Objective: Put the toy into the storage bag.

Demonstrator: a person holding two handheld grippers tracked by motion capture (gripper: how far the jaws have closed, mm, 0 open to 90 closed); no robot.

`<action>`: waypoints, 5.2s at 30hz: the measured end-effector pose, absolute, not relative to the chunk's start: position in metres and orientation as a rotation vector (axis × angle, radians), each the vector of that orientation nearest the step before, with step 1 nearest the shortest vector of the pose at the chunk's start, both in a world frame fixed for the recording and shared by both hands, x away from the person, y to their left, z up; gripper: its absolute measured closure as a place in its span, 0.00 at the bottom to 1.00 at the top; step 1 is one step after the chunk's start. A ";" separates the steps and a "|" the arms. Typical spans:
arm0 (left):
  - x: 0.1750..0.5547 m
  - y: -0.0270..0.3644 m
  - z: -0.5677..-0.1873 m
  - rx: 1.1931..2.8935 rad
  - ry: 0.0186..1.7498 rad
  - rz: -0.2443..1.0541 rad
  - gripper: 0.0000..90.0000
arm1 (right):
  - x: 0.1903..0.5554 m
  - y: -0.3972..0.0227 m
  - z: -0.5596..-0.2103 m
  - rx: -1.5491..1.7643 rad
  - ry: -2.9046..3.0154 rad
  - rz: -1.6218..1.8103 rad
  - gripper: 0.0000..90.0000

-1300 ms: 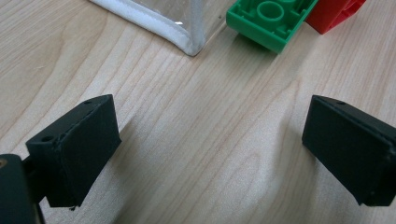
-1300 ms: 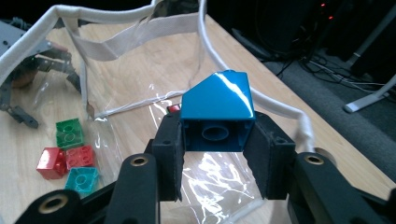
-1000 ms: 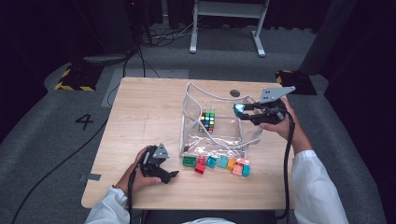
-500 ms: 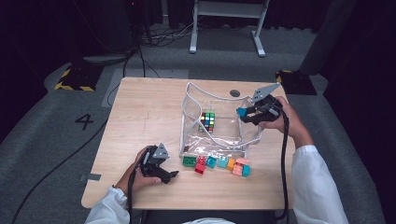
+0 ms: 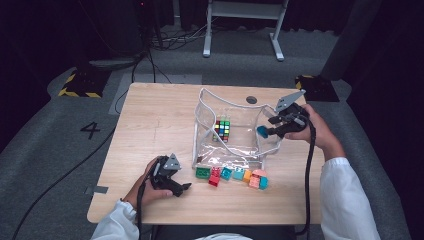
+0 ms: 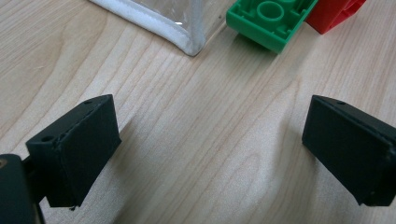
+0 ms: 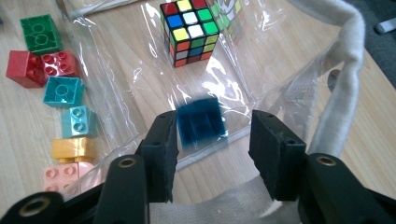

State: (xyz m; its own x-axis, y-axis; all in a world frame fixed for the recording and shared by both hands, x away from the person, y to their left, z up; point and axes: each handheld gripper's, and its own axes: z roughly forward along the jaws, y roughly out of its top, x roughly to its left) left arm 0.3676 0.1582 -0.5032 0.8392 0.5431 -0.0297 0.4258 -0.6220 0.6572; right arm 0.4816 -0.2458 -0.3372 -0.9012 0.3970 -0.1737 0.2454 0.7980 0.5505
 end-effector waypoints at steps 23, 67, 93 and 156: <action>0.368 0.158 -0.503 2.333 0.703 0.224 0.05 | 0.443 -0.278 -0.314 0.561 2.438 1.135 0.38; 0.368 0.158 -0.503 2.333 0.702 0.224 0.05 | 0.350 -0.330 -0.424 0.666 2.406 1.203 0.39; 0.367 0.158 -0.503 2.333 0.705 0.227 0.05 | 0.339 -0.273 -0.493 0.615 2.644 1.174 0.50; 0.367 0.158 -0.503 2.333 0.705 0.227 0.05 | 0.398 -0.354 -0.371 0.726 2.286 1.273 0.66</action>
